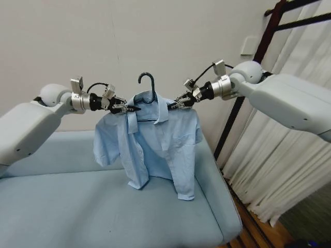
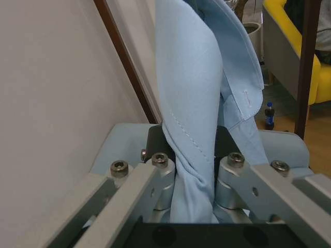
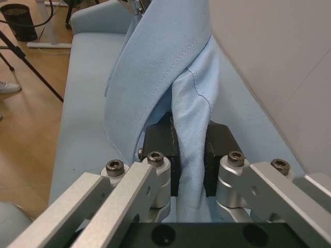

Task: Pick up the clothes from the sofa and hang them on the clothes hanger.

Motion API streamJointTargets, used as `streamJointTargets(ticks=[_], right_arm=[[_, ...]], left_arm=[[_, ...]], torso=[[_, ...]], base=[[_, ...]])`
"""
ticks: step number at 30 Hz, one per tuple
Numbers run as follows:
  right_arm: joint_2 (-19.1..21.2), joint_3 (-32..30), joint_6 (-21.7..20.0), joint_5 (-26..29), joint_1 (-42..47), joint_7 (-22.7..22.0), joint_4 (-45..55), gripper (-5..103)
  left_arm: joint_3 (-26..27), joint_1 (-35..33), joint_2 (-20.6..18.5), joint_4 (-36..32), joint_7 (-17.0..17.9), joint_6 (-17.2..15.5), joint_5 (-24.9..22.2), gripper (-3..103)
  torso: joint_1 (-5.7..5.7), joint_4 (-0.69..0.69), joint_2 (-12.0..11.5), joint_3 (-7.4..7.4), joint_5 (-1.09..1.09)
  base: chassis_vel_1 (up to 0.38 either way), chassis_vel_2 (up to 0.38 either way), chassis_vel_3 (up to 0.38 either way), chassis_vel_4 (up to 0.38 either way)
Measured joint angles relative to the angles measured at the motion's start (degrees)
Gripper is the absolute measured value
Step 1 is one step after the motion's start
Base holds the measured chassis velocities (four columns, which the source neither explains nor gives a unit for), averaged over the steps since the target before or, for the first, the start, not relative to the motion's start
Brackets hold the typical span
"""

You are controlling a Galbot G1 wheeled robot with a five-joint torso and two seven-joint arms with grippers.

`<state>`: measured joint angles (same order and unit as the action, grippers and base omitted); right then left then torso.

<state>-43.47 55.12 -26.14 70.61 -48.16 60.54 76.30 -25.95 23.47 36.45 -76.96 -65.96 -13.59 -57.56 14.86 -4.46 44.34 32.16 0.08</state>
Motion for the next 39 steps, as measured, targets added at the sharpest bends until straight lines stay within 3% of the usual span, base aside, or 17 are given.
streamJointTargets(ticks=[3, 7, 9, 13, 15, 18, 20, 22, 24, 25, 27, 29, 31, 35, 37, 39], right_arm=[[0.5, -0.2, 0.1, 0.6, 0.0, -0.5, 0.8, 9], [2.1, -0.8, 0.4, 2.3, 0.3, -2.2, 2.6, 9], [2.2, -0.9, 0.5, 2.5, 0.3, -2.5, 2.7, 9], [4.0, -1.8, 0.7, 5.8, 0.9, -6.5, 4.8, 9], [4.1, -2.0, 0.7, 6.1, 0.9, -6.9, 5.0, 9], [5.4, -2.8, 0.7, 9.1, 1.0, -11.7, 6.4, 9], [5.7, -3.1, 0.5, 9.7, 0.9, -13.1, 6.9, 9], [6.9, -4.7, -0.8, 11.7, 0.9, -18.8, 9.0, 9], [7.5, -6.0, -1.4, 14.1, 0.9, -24.4, 10.7, 9], [7.5, -6.0, -1.4, 14.1, 0.9, -24.4, 10.7, 9], [7.7, -7.1, -1.8, 15.9, 1.0, -28.9, 11.8, 9], [7.6, -9.5, -2.3, 17.0, 1.7, -34.5, 12.9, 9], [7.6, -9.9, -2.4, 17.0, 1.9, -35.3, 13.2, 9], [7.1, -14.0, -4.2, 20.7, 3.3, -49.0, 17.6, 9], [7.0, -14.7, -4.6, 21.4, 3.7, -51.4, 18.4, 9], [7.1, -15.7, -5.0, 22.5, 4.3, -54.5, 19.7, 9]], left_arm=[[0.0, 0.2, 0.1, 0.0, 0.6, 0.0, 0.3, 8], [0.0, 0.3, 0.3, -0.2, 3.9, 0.0, 0.4, 29], [0.1, 0.3, 0.3, -0.3, 4.5, 0.0, 0.3, 29], [1.5, 0.3, 1.6, -0.3, 10.7, -0.3, -0.7, 51], [1.7, 0.2, 1.8, -0.3, 11.2, -0.4, -0.8, 51], [4.2, -0.9, 2.5, -1.0, 15.8, -1.0, -2.7, 68], [4.8, -1.2, 2.6, -1.1, 16.6, -1.0, -3.1, 68], [8.2, -2.9, 2.6, -2.2, 21.5, -1.6, -4.7, 84], [11.0, -4.5, 2.4, -3.6, 26.1, -2.1, -6.0, 88], [11.0, -4.5, 2.4, -3.6, 26.1, -2.1, -6.0, 88], [13.2, -5.7, 2.1, -5.2, 30.1, -2.4, -7.4, 97], [15.7, -7.4, 1.3, -7.9, 35.8, -3.1, -10.0, 99], [16.1, -7.7, 1.1, -8.4, 36.5, -3.2, -10.3, 99], [19.6, -11.0, -0.8, -12.7, 41.0, -3.7, -11.7, 100], [20.0, -11.7, -1.1, -13.5, 42.0, -3.7, -11.9, 100], [21.1, -13.8, -1.8, -15.7, 45.8, -3.7, -12.7, 100]], torso=[[0.0, 0.0, 0.0, 0.0, 0.0], [0.0, 0.0, 0.0, 0.0, 0.0], [0.0, 0.0, 0.0, 0.0, 0.0], [0.0, -0.01, 0.0, 0.0, 0.01], [0.0, -0.01, 0.0, 0.0, 0.01], [0.0, -0.01, 0.0, 0.0, 0.01], [0.0, -0.01, 0.0, 0.0, 0.01], [0.0, -0.01, 0.0, 0.0, 0.0], [0.0, -0.01, 0.0, 0.0, 0.0], [0.0, -0.01, 0.0, 0.0, 0.0], [0.0, 0.0, 0.0, 0.0, -0.01], [0.0, 0.0, 0.0, 0.0, 0.0], [0.0, 0.0, 0.0, 0.0, 0.0], [0.0, 0.01, 0.0, 0.0, -0.01], [-0.01, 0.01, 0.0, -0.01, -0.01], [-0.01, 0.02, 0.0, 0.0, -0.01]], base=[[0.0, 0.0, 0.0, 0.0], [0.0, 0.0, 0.0, 0.0], [0.0, 0.0, 0.0, 0.0], [0.0, 0.0, 0.0, 0.0], [0.0, 0.0, 0.0, 0.0], [0.0, 0.0, 0.0, 0.0], [0.0, 0.0, 0.0, 0.0], [0.0, 0.0, 0.0, 0.0], [0.0, 0.0, 0.0, 0.0], [0.0, 0.0, 0.0, 0.0], [0.0, 0.0, 0.0, 0.0], [0.0, 0.0, 0.0, 0.0], [0.0, 0.0, 0.0, 0.0], [0.0, 0.0, 0.0, 0.0], [0.0, 0.0, 0.0, 0.0], [0.0, 0.0, 0.0, 0.0]])
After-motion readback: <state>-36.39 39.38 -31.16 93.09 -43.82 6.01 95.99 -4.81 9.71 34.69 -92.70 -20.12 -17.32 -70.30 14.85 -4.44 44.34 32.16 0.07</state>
